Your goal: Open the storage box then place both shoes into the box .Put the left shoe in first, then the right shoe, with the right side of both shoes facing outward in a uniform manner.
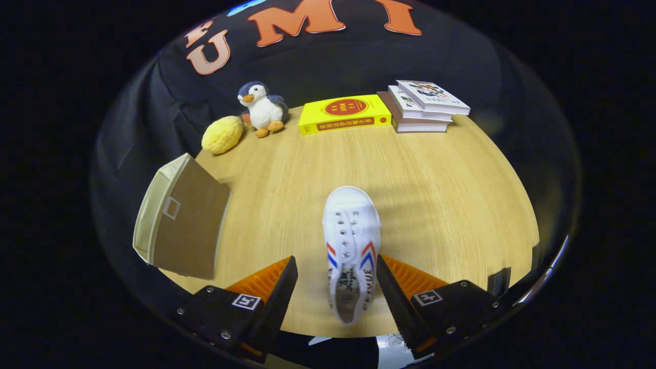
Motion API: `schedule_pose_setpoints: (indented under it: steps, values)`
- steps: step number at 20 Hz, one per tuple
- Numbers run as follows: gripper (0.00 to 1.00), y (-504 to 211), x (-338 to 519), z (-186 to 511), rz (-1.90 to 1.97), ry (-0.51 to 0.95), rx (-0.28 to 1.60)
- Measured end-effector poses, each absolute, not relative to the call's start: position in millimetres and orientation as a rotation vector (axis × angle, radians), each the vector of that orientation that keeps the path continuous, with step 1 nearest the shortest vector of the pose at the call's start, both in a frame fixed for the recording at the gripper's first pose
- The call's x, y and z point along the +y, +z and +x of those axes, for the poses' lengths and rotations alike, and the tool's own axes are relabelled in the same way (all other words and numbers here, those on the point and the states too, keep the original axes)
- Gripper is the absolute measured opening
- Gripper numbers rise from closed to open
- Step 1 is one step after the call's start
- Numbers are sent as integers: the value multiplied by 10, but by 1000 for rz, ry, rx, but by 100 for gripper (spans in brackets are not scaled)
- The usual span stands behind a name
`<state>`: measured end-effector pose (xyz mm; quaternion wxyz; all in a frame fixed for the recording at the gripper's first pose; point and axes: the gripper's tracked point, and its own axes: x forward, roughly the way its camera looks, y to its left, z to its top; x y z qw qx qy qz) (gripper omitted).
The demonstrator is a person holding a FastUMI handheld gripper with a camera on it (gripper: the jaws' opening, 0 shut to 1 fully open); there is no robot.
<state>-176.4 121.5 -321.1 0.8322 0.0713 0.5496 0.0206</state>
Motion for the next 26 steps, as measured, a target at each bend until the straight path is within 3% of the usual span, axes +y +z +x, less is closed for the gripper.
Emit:
schedule_pose_setpoints:
  steps: [11, 15, 17, 22, 26]
  values:
    - [73, -3939, 929, -1984, 118, 62, 1268]
    - [54, -3985, 1064, -1950, 208, 99, 1279]
    - [33, -3977, 1053, -1944, 213, 104, 1275]
    - [5, -3951, 1019, -1921, 287, 58, 1258]
    - [2, -3764, 1103, -1769, 351, 44, 1196]
